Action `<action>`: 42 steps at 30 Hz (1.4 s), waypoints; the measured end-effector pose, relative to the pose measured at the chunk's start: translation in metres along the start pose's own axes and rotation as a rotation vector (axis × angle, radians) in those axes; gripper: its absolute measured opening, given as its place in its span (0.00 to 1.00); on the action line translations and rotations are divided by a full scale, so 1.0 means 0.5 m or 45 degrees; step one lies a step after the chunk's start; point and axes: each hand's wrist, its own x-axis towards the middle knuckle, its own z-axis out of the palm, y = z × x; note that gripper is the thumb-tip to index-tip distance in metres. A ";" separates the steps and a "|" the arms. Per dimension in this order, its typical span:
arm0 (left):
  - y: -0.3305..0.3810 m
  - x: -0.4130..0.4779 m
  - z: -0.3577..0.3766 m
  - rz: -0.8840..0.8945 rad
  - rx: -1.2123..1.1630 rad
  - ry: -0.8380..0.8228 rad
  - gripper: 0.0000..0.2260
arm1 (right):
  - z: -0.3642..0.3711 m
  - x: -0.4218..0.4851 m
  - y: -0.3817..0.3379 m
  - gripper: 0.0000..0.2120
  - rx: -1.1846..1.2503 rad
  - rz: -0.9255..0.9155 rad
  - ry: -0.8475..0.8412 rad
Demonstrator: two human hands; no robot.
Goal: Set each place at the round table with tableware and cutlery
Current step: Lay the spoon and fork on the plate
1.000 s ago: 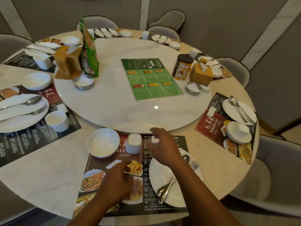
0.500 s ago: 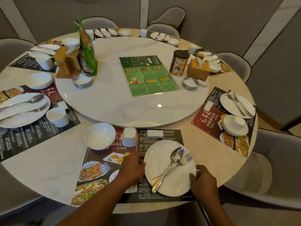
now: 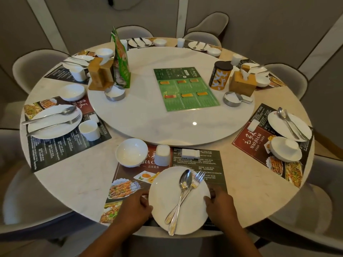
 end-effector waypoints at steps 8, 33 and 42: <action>-0.040 -0.025 -0.036 -0.096 -0.014 -0.017 0.15 | 0.037 0.023 -0.046 0.16 -0.013 -0.095 -0.073; 0.048 0.068 -0.089 0.248 0.001 0.337 0.20 | 0.095 0.207 -0.312 0.32 -0.398 -0.763 -0.275; 0.114 0.099 -0.074 0.212 -0.294 0.361 0.10 | 0.009 0.182 -0.303 0.30 0.029 -0.791 -0.112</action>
